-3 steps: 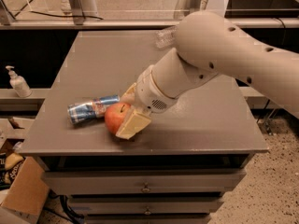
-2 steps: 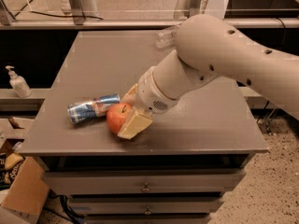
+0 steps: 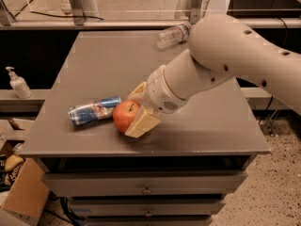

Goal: Move apple near redbull can

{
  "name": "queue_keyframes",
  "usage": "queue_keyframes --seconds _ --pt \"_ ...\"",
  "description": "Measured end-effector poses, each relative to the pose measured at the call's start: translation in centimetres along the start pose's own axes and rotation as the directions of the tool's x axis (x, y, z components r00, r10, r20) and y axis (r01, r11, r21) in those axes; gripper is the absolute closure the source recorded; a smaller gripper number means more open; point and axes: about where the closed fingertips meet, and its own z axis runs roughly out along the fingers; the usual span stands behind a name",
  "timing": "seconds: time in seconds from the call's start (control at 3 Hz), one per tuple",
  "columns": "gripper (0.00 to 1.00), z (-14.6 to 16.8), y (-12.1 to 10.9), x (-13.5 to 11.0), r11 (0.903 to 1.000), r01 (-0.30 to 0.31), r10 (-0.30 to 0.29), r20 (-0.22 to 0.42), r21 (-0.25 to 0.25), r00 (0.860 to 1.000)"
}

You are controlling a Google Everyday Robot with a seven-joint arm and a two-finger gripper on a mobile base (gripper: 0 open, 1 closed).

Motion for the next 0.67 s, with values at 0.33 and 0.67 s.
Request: queue_keyframes --seconds 0.33,0.67 --pt "0.46 -0.57 -0.1 -0.25 0.9998 0.02 -0.02 0.009 0.005 1.0" --pt "0.23 -0.95 0.07 -0.56 0.9994 0.035 -0.035 0.011 -0.002 0.999"
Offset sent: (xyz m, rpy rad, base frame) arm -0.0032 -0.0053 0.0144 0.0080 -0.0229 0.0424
